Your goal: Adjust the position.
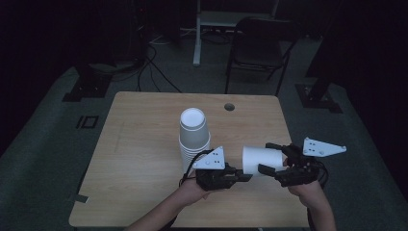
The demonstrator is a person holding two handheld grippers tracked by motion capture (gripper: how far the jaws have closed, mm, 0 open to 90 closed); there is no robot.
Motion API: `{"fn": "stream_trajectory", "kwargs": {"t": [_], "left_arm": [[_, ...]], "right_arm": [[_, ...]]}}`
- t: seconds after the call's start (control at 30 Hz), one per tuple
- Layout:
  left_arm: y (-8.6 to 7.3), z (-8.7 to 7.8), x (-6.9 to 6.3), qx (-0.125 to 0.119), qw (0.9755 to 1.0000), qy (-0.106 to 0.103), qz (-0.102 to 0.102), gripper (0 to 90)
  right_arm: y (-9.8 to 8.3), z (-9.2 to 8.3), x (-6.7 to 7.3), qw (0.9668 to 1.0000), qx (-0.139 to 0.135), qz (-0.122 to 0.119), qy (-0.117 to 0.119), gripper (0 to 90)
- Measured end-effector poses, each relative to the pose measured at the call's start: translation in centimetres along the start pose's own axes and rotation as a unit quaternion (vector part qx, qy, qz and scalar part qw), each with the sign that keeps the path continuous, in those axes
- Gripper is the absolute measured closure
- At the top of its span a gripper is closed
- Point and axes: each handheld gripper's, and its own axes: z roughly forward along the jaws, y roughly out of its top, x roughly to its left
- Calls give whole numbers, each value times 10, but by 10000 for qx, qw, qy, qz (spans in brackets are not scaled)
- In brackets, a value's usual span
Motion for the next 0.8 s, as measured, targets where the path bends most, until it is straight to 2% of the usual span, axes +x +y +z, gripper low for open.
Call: {"fn": "stream_trajectory", "kwargs": {"t": [0.03, 0.1, 0.13, 0.2, 0.23, 0.3, 0.5, 0.67, 0.8], "left_arm": [[0, 0, 0, -1, 10000, 51, 10, 864], [-1, -1, 1, 64, 10000, -2, -40, 864], [-1, -1, 2, 77, 9999, 80, -58, 865], [-2, -2, 4, 81, 9999, 105, -99, 866], [-1, -2, 5, 37, 9998, 39, -178, 866], [0, -3, 4, 60, 9998, 110, -138, 867], [4, -4, 3, 29, 9998, 96, -170, 867], [6, -7, 5, -25, 9995, 32, -304, 866], [9, -7, 6, -56, 9995, 105, -302, 865]], "right_arm": [[0, 0, 0, 10000, 17, -30, -55, 132], [1, -1, 0, 9998, -15, -27, -171, 129], [2, -3, -1, 9998, -59, 0, -199, 129], [2, -5, -2, 9998, -83, 6, -164, 156], [2, -5, -2, 9998, -72, -25, -188, 172], [0, -4, -2, 9996, 51, -70, -271, 188], [-8, -9, -4, 9999, 13, -37, -146, 197], [-15, -9, -4, 9999, 106, -10, -93, 195], [-25, -7, -7, 9998, 208, 76, -27, 188]]}}
